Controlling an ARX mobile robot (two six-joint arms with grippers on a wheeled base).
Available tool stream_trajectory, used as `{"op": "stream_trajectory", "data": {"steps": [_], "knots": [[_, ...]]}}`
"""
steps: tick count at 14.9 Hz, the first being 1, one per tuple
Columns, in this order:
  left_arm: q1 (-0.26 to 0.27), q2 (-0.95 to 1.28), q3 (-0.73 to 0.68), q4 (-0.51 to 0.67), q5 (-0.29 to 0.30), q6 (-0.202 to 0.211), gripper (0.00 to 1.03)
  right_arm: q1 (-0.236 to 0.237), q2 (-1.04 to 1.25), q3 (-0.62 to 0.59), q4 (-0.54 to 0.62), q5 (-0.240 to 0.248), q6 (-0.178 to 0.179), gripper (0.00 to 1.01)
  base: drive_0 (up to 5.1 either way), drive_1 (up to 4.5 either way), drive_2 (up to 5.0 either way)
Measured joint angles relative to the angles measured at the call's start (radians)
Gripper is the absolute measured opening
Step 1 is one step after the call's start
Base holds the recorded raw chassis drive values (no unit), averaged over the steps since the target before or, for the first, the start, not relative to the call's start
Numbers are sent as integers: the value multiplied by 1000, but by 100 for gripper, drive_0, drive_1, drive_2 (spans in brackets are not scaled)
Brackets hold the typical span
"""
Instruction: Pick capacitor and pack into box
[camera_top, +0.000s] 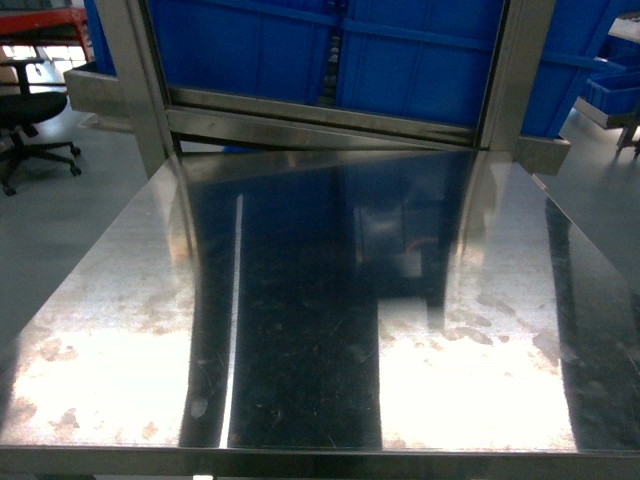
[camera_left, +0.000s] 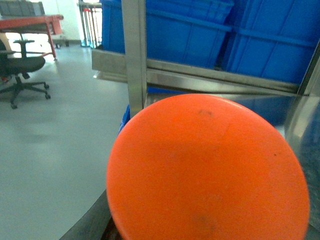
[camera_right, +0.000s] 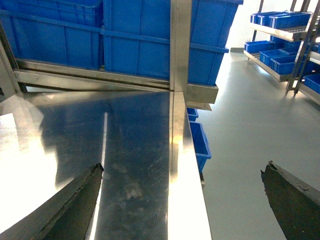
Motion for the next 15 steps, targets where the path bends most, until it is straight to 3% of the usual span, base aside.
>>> {"op": "stream_trajectory", "data": {"steps": [1, 5, 15], "knots": [[0, -5, -19, 26, -2, 0, 45, 0, 0, 0, 0, 0, 0, 98, 0, 0, 0], [2, -174, -19, -146, -1, 0, 45, 0, 0, 0, 0, 0, 0, 98, 0, 0, 0], [2, -334, -19, -308, -1, 0, 45, 0, 0, 0, 0, 0, 0, 98, 0, 0, 0]]}}
